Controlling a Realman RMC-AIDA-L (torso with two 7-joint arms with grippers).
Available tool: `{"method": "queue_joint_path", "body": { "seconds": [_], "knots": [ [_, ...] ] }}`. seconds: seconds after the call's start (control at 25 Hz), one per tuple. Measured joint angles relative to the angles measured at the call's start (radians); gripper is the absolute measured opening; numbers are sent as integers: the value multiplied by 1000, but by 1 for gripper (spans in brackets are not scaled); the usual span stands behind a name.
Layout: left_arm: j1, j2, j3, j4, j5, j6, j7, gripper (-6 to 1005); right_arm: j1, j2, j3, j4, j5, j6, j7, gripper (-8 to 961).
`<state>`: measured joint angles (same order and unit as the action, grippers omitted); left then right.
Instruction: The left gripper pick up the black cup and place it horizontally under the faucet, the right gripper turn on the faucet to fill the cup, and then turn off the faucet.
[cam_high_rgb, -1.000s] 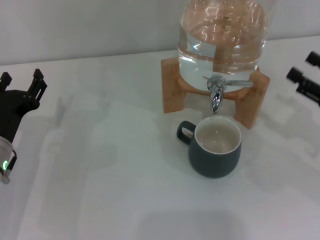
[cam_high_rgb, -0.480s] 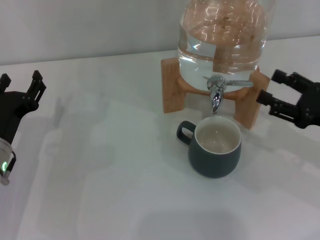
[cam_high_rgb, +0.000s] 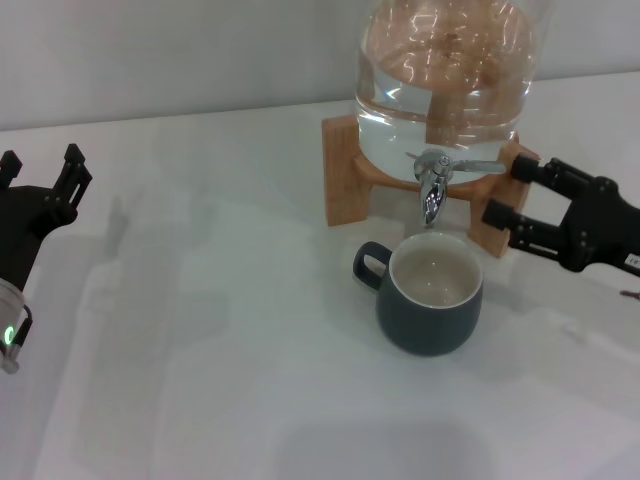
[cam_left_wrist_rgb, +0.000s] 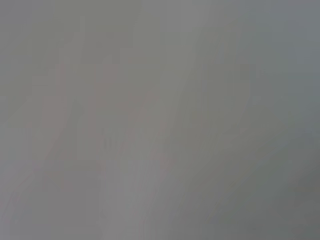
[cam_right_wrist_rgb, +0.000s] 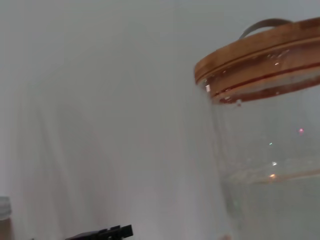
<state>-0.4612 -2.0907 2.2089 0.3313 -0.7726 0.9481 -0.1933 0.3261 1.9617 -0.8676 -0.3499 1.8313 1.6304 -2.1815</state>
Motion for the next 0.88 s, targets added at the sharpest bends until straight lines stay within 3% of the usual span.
{"method": "queue_joint_path", "body": {
  "seconds": [0.88],
  "knots": [
    [1, -2, 9, 0, -1, -1, -2, 786, -9, 16, -8, 0, -13, 40, -8, 827]
  ]
}}
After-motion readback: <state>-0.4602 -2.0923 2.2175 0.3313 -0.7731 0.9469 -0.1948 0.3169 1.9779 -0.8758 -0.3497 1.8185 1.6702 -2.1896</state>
